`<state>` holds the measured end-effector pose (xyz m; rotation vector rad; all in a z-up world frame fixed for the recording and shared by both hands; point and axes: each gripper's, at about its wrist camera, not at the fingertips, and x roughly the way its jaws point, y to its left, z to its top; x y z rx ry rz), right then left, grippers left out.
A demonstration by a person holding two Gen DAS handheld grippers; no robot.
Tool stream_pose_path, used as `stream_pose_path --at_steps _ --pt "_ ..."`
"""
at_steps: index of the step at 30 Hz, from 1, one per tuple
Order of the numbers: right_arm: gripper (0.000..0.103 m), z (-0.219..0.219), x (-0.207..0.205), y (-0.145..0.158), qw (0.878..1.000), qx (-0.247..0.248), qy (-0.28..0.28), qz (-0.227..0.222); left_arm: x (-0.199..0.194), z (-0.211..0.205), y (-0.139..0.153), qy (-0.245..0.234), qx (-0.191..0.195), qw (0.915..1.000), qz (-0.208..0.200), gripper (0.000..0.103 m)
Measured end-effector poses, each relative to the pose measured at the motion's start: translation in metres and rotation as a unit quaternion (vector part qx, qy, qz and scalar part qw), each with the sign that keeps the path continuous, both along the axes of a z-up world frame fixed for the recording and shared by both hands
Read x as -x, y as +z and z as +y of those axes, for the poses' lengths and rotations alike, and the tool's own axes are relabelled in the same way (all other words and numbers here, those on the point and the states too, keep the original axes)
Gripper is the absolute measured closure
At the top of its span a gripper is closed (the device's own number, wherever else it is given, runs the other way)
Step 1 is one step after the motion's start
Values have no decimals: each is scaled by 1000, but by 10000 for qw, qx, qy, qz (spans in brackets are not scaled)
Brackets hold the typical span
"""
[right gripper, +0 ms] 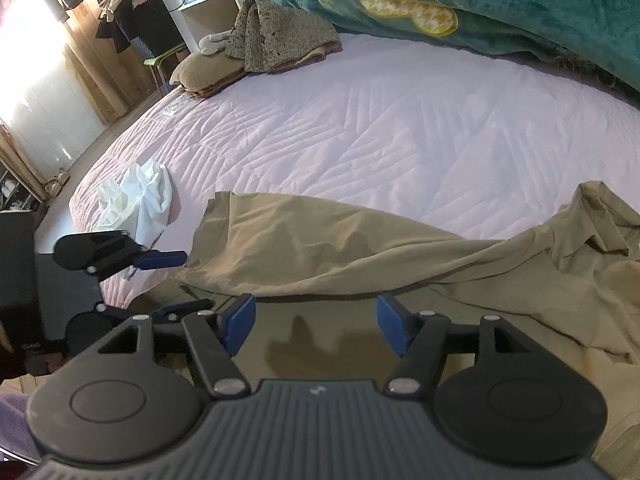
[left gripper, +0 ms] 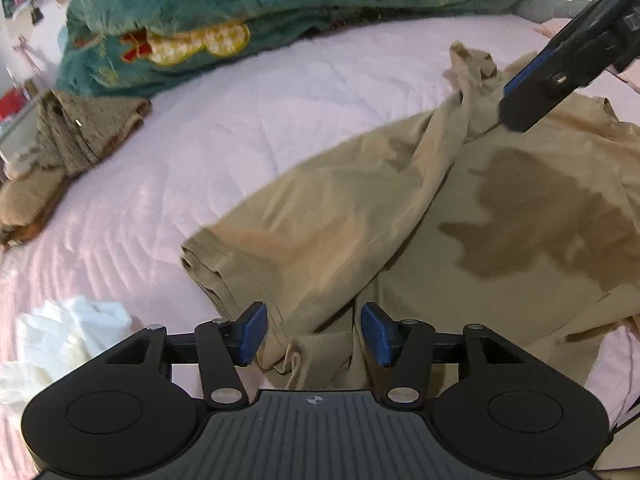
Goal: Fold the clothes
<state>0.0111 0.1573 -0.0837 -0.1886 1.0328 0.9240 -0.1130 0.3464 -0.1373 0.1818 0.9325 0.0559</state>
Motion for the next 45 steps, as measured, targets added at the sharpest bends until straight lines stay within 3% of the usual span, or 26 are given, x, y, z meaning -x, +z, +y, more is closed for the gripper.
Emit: stream_pose_path --at_steps 3,4,17,25,30,33,35,37,39,45 --pt "27 3 1 -1 10000 33 40 31 -2 1 2 -98 278 9996 3 90" --pt "27 4 0 -1 10000 26 47 25 -2 1 5 -55 286 9996 -17 95" --pt "25 -1 -12 3 9998 -166 98 72 -5 23 59 451 974 9940 -209 97" --pt "25 -9 -12 6 9997 -230 96 43 1 14 70 447 940 9946 -66 97" --pt "25 -9 -9 1 9995 -245 169 130 -5 26 68 795 1092 9907 131 90" --pt "25 -10 -10 -3 9992 -289 165 237 -7 24 63 772 892 9924 344 84" --pt "24 -11 -13 -5 9988 -361 108 316 -3 20 62 700 650 9947 385 72" --pt "24 -13 -14 -6 9988 -367 95 310 6 16 64 613 406 9967 337 53" --pt "23 -14 -15 -8 9989 -341 120 288 14 17 67 522 292 9978 292 44" --pt "22 -11 -20 -13 9984 -425 56 365 15 26 73 380 26 9992 129 43"
